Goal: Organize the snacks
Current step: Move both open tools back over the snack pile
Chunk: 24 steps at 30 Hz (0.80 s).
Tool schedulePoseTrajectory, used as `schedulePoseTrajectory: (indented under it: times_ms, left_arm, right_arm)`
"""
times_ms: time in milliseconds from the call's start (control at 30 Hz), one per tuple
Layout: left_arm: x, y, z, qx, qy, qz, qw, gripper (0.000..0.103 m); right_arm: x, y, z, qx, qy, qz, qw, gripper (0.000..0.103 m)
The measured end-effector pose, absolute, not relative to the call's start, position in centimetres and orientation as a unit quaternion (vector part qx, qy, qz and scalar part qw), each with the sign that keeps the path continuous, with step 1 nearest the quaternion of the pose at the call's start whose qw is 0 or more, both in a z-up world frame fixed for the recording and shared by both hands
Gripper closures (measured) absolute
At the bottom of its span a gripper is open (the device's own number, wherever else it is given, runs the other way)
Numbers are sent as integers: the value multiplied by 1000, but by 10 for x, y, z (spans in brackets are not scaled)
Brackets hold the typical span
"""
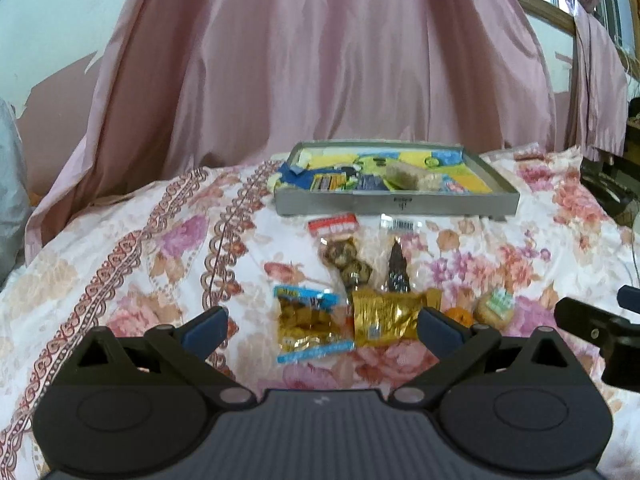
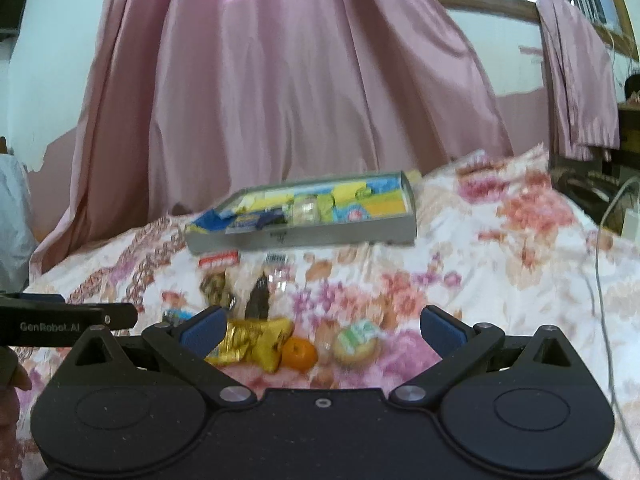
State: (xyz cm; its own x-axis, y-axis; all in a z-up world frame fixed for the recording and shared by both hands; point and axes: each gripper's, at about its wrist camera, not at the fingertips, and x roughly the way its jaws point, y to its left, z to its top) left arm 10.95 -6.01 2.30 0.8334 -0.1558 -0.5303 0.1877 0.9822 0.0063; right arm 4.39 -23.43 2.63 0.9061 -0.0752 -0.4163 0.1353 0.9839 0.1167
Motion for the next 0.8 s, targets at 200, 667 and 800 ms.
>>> schedulePoseTrajectory:
  times_ms: [200,667,800]
  left_arm:
    - [109,-62,4,43,298,-94,949,1]
    - [126,-72,-24,60,331,-100,936,1]
    - [134,-79,-28,68,335,-103,934,1]
  right_arm:
    - [53,-228,13,72,250,-37,965,1]
    - [76,-233,-10,78,323,-44,942,1]
    - [82,-236,-13,70,331,-46,940,1]
